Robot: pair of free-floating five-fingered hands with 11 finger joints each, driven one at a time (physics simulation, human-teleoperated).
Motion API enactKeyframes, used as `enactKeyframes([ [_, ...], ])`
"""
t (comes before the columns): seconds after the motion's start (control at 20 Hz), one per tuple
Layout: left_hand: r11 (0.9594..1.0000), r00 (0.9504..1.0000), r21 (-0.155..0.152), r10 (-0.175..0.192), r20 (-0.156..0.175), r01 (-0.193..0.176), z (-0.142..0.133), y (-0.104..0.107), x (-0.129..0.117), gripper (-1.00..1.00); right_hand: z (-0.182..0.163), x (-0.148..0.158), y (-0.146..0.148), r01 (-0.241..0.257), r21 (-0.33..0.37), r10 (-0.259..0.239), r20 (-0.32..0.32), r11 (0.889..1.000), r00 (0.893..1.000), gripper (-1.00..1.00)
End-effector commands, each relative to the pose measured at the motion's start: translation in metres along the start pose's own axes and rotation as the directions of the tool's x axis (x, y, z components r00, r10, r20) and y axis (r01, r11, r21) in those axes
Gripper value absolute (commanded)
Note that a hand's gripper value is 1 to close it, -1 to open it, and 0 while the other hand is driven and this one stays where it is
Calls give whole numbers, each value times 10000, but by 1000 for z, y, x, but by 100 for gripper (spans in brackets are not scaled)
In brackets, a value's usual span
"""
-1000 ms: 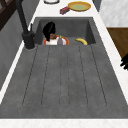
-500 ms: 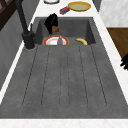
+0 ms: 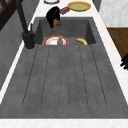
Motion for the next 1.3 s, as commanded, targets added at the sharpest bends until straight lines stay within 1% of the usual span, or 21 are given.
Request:
enactKeyframes([
  [0.0, 10000, 10000, 0, 0, 0, 0, 0, 0, 0, 0, 15, 4, -14, 1049, -66, -1051, -507, 9945, 9932, 100],
  [0.3, 10000, 10000, 0, 0, 0, 0, 0, 0, 0, 0, 43, 4, -29, 1147, 105, -1143, -296, 9933, 9930, 100],
  [0.45, 10000, 10000, 0, 0, 0, 0, 0, 0, 0, 0, 57, 4, -36, 1291, 70, -1288, -316, 9916, 9912, 100],
  [0.85, 10000, 10000, 0, 0, 0, 0, 0, 0, 0, 0, 100, 0, -51, 1643, 338, -1636, -216, 9858, 9863, 100],
  [1.0, 10000, 10000, 0, 0, 0, 0, 0, 0, 0, 0, 120, -2, -53, 1672, 380, -1670, -90, 9852, 9859, 100],
  [1.25, 10000, 10000, 0, 0, 0, 0, 0, 0, 0, 0, 147, -6, -49, 1612, 305, -1606, -206, 9864, 9868, 100],
])
